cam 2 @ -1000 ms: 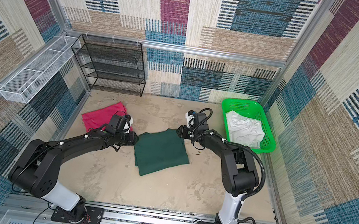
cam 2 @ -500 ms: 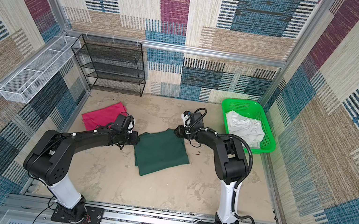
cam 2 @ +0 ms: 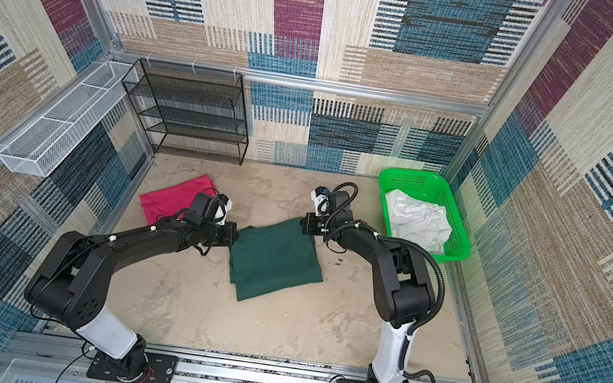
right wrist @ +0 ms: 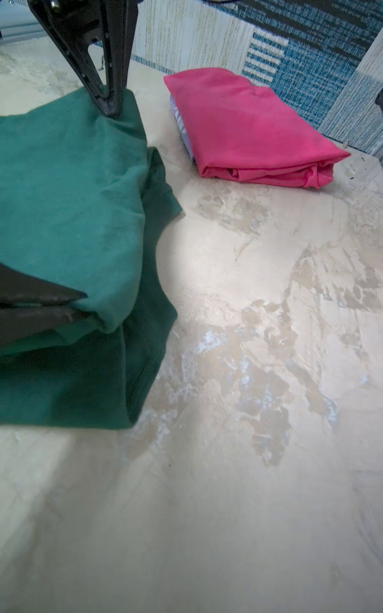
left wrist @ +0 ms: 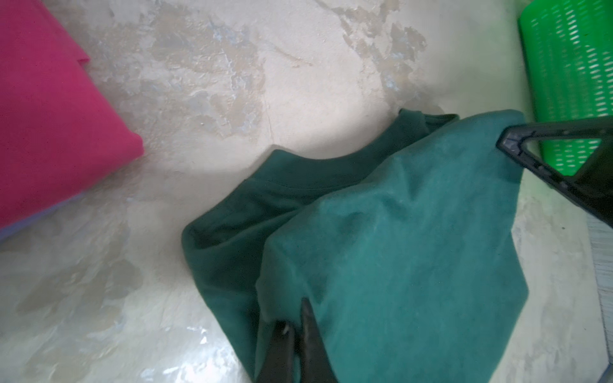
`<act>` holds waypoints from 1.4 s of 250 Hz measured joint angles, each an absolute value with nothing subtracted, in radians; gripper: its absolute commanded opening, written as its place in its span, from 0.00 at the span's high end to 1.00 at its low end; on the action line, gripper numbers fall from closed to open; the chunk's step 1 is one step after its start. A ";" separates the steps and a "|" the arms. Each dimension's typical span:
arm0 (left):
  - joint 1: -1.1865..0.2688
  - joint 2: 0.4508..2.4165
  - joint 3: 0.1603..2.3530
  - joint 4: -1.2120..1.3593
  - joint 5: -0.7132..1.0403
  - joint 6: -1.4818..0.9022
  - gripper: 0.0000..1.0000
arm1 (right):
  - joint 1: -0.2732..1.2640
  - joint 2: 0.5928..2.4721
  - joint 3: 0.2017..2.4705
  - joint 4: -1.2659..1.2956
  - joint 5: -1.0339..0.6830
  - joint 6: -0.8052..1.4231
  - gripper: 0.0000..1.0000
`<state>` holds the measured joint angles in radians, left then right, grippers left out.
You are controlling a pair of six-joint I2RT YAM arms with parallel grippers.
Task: Fold and stack the t-shirts
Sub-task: 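Lay the folded edge down and press the green shirt flat with both grippers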
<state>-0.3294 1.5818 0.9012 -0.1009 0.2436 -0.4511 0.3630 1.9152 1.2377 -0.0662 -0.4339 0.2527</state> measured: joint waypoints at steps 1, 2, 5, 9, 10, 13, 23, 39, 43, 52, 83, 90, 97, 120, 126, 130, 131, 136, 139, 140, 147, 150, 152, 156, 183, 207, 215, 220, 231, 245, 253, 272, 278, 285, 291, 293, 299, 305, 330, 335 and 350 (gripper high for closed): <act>-0.329 1.581 0.901 -0.101 0.245 -0.451 1.00 | 0.363 1.913 1.237 -0.066 -0.434 0.253 1.00; -0.329 1.579 0.901 -0.100 0.245 -0.451 1.00 | 0.363 1.911 1.236 -0.066 -0.434 0.254 1.00; -0.329 1.575 0.900 -0.100 0.249 -0.453 1.00 | 0.363 1.906 1.233 -0.065 -0.434 0.255 1.00; -0.329 1.571 0.899 -0.099 0.252 -0.453 1.00 | 0.363 1.899 1.229 -0.065 -0.432 0.259 1.00; -0.329 1.570 0.899 -0.099 0.254 -0.453 1.00 | 0.363 1.897 1.228 -0.065 -0.432 0.259 1.00; -0.329 1.567 0.899 -0.099 0.258 -0.454 1.00 | 0.363 1.892 1.225 -0.065 -0.428 0.261 1.00; -0.329 1.556 0.898 -0.095 0.270 -0.455 1.00 | 0.363 1.874 1.216 -0.062 -0.407 0.264 1.00; -0.329 1.548 0.898 -0.085 0.278 -0.461 1.00 | 0.362 1.856 1.205 -0.057 -0.384 0.276 1.00; -0.329 1.548 0.898 -0.081 0.280 -0.461 1.00 | 0.362 1.853 1.203 -0.057 -0.379 0.280 1.00; -0.329 1.552 0.900 -0.078 0.283 -0.461 0.96 | 0.360 1.851 1.201 -0.058 -0.364 0.288 1.00; -0.329 1.608 0.935 -0.094 0.260 -0.461 0.91 | 0.350 1.892 1.223 -0.063 -0.329 0.307 0.93; -0.329 1.626 0.946 -0.099 0.261 -0.461 0.89 | 0.347 1.909 1.230 -0.064 -0.329 0.310 0.93; -0.328 1.639 0.954 -0.105 0.258 -0.461 0.86 | 0.347 1.925 1.236 -0.068 -0.329 0.310 0.92; -0.327 1.660 0.972 -0.129 0.231 -0.455 0.78 | 0.347 1.937 1.231 -0.076 -0.315 0.314 0.76; -0.327 1.660 0.977 -0.136 0.222 -0.453 0.77 | 0.347 1.934 1.230 -0.075 -0.313 0.316 0.73; -0.327 1.660 0.980 -0.141 0.212 -0.452 0.76 | 0.347 1.931 1.229 -0.075 -0.310 0.316 0.71; -0.327 1.659 0.981 -0.142 0.211 -0.452 0.76 | 0.347 1.930 1.229 -0.075 -0.310 0.316 0.71; -0.327 1.657 0.984 -0.147 0.201 -0.449 0.75 | 0.347 1.925 1.227 -0.075 -0.305 0.315 0.70; -0.327 1.654 0.986 -0.149 0.196 -0.449 0.74 | 0.347 1.922 1.225 -0.075 -0.303 0.314 0.69; -0.328 1.653 0.987 -0.150 0.193 -0.449 0.74 | 0.347 1.921 1.225 -0.075 -0.303 0.314 0.69; -0.328 1.645 0.988 -0.154 0.184 -0.447 0.73 | 0.347 1.909 1.224 -0.076 -0.303 0.314 0.68; -0.328 1.638 0.988 -0.155 0.181 -0.445 0.73 | 0.347 1.903 1.223 -0.076 -0.303 0.315 0.68; -0.328 1.634 0.988 -0.157 0.181 -0.445 0.72 | 0.347 1.901 1.223 -0.076 -0.302 0.315 0.68; -0.327 1.627 0.987 -0.159 0.180 -0.445 0.72 | 0.347 1.895 1.223 -0.076 -0.301 0.315 0.68; -0.330 1.570 0.966 -0.128 0.157 -0.446 0.71 | 0.348 1.872 1.250 -0.067 -0.298 0.318 0.70; -0.332 1.572 0.957 -0.082 0.166 -0.457 0.74 | 0.353 1.905 1.304 -0.064 -0.327 0.326 0.76; -0.333 1.588 0.958 -0.056 0.183 -0.469 0.76 | 0.355 1.925 1.324 -0.057 -0.340 0.332 0.77; -0.334 1.600 0.959 -0.041 0.192 -0.475 0.77 | 0.356 1.938 1.333 -0.054 -0.348 0.334 0.77; -0.336 1.638 0.967 -0.013 0.219 -0.491 0.78 | 0.359 1.972 1.354 -0.050 -0.370 0.342 0.77; -0.339 1.686 0.973 0.018 0.244 -0.505 0.78 | 0.359 2.013 1.372 -0.043 -0.395 0.352 0.77; -0.341 1.709 0.973 0.034 0.252 -0.516 0.79 | 0.360 2.035 1.377 -0.042 -0.408 0.361 0.77; -0.341 1.752 0.971 0.074 0.268 -0.534 0.79 | 0.360 2.069 1.375 -0.040 -0.421 0.373 0.77; -0.342 1.766 0.971 0.088 0.268 -0.537 0.79 | 0.359 2.076 1.370 -0.036 -0.422 0.377 0.77; -0.341 1.778 0.970 0.103 0.268 -0.540 0.79 | 0.358 2.082 1.362 -0.033 -0.421 0.381 0.77; -0.340 1.789 0.966 0.118 0.268 -0.543 0.79 | 0.356 2.086 1.354 -0.027 -0.419 0.384 0.77; -0.340 1.792 0.965 0.122 0.268 -0.543 0.79 | 0.355 2.087 1.351 -0.025 -0.419 0.384 0.77; -0.340 1.800 0.960 0.131 0.267 -0.543 0.79 | 0.352 2.090 1.340 -0.015 -0.418 0.384 0.77; -0.340 1.806 0.955 0.141 0.266 -0.544 0.80 | 0.349 2.091 1.327 -0.007 -0.415 0.385 0.77; -0.336 1.820 0.923 0.181 0.260 -0.546 0.80 | 0.331 2.095 1.270 0.037 -0.408 0.390 0.78; -0.336 1.822 0.918 0.189 0.257 -0.546 0.80 | 0.328 2.095 1.262 0.049 -0.403 0.390 0.78; -0.334 1.827 0.904 0.203 0.243 -0.546 0.81 | 0.322 2.094 1.241 0.085 -0.400 0.389 0.78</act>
